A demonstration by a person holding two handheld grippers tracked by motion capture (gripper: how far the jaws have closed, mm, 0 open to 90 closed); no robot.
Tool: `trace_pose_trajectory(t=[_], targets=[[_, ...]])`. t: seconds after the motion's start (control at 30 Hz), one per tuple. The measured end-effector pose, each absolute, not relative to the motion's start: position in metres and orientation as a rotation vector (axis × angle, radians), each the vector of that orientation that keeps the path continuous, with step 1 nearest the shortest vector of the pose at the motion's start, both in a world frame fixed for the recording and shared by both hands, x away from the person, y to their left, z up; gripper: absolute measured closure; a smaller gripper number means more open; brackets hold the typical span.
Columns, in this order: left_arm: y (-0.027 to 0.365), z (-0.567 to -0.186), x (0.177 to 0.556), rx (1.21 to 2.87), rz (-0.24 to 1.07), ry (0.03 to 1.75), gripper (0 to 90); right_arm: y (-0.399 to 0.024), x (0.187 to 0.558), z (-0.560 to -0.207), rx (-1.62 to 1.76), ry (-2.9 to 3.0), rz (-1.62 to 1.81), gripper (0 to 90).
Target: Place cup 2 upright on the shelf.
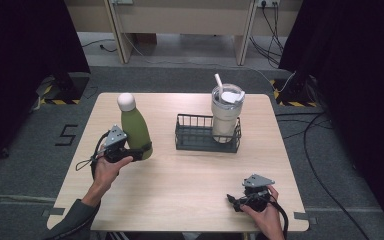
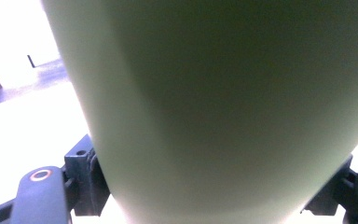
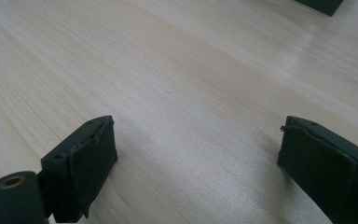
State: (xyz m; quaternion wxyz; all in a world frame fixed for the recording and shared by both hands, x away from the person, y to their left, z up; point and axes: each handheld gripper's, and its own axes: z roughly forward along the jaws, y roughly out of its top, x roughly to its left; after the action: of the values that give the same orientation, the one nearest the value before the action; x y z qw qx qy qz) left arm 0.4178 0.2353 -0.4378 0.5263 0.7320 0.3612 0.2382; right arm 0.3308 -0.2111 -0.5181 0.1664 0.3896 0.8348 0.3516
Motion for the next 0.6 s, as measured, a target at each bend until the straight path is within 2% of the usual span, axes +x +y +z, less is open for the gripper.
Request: trace_pose_trajectory(t=[0.6], targets=[[0.211,-0.419,0.438,1.756,0.558,0.837,20.6,-0.211,0.331,-0.518,1.105,2.378,1.001,11.3]])
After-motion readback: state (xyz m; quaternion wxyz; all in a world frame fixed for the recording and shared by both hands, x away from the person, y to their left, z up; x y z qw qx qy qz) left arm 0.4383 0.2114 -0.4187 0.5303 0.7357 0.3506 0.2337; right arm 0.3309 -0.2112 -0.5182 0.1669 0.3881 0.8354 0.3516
